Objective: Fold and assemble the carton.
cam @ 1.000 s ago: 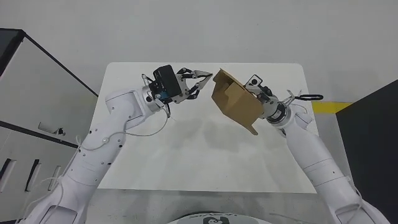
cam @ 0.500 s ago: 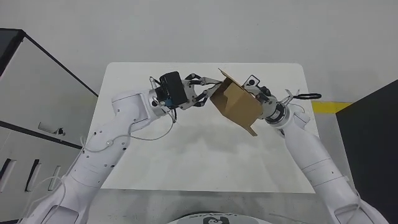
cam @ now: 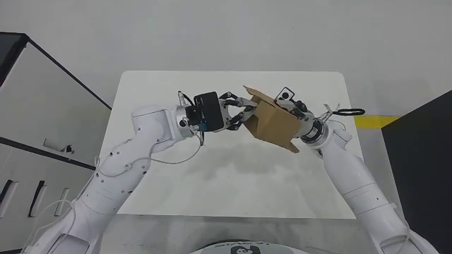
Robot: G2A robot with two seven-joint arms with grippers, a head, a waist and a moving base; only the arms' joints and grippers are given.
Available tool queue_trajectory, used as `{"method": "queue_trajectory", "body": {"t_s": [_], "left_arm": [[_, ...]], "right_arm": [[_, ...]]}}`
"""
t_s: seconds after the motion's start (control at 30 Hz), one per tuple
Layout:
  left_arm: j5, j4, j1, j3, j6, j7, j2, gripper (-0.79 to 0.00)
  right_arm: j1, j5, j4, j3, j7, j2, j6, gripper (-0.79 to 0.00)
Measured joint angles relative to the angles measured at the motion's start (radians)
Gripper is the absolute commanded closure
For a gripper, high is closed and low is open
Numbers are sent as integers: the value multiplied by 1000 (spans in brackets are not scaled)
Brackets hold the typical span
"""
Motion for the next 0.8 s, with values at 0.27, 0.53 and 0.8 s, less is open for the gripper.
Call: {"method": "queue_trajectory", "body": {"t_s": [0.27,0.53,0.8], "left_arm": [[-16,2,11,-34,14,-6,4,0],[-8,-8,15,-6,-4,-9,2,0],[-4,7,0,5,2,-3,-2,0]], "right_arm": [[-9,-6,-2,6,-6,-1,-9,0],[-8,-11,-2,7,-5,-4,-15,0],[-5,-15,4,6,-2,-7,-16,0]]}}
